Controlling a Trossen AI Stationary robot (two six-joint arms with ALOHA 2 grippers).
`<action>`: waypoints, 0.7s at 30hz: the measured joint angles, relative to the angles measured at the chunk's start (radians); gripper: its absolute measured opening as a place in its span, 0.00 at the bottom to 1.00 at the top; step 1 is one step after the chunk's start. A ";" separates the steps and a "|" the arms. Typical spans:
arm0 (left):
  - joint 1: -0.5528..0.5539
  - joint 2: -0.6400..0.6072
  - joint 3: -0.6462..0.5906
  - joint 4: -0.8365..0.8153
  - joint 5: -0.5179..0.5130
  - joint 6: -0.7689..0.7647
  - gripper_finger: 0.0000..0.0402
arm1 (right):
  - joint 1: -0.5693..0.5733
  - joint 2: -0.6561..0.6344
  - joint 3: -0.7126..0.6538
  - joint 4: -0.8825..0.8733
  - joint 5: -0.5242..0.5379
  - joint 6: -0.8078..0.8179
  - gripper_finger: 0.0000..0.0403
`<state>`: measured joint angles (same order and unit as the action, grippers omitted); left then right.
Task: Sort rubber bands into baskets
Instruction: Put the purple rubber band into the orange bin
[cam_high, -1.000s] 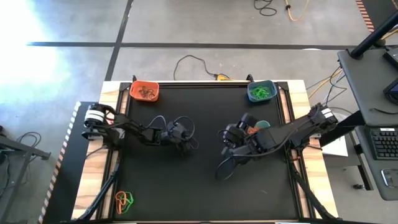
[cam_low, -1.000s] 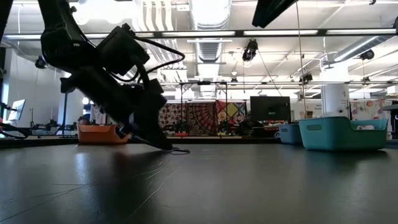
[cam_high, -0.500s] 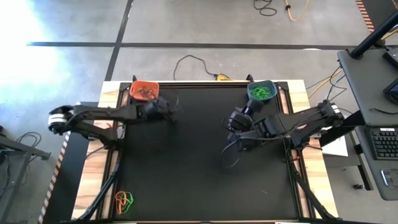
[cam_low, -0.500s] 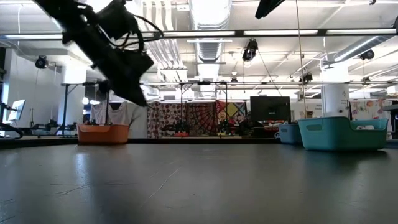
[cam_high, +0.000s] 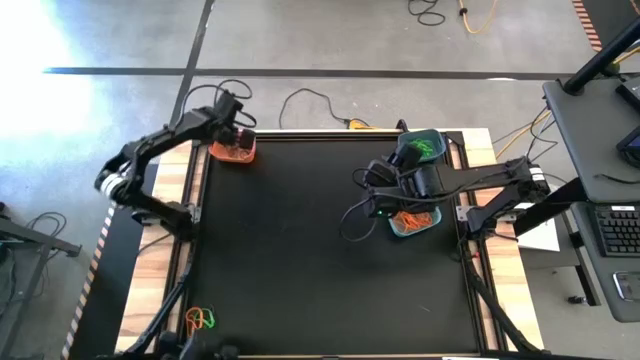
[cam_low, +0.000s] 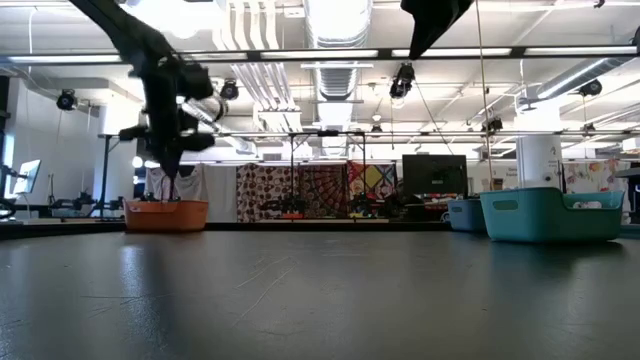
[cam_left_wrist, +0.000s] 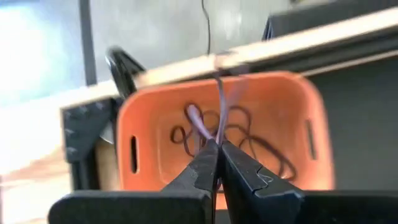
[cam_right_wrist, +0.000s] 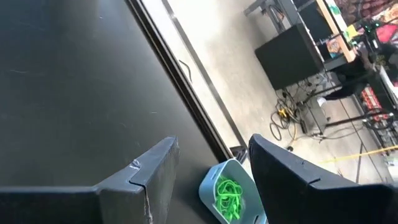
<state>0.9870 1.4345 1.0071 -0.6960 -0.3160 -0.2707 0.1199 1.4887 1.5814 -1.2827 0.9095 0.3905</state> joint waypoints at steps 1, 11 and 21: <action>0.023 0.029 0.002 0.001 0.021 0.002 0.00 | -0.009 -0.001 0.000 0.000 0.000 -0.003 0.47; 0.051 0.269 -0.006 0.023 0.074 -0.019 0.00 | -0.122 -0.003 0.000 0.000 -0.001 -0.051 0.47; 0.048 0.264 0.026 0.023 0.046 -0.007 0.14 | -0.147 -0.004 0.000 -0.001 -0.031 -0.058 0.47</action>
<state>1.0348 1.6985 1.0328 -0.6726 -0.2703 -0.2773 -0.0269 1.4845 1.5810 -1.2832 0.8782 0.3328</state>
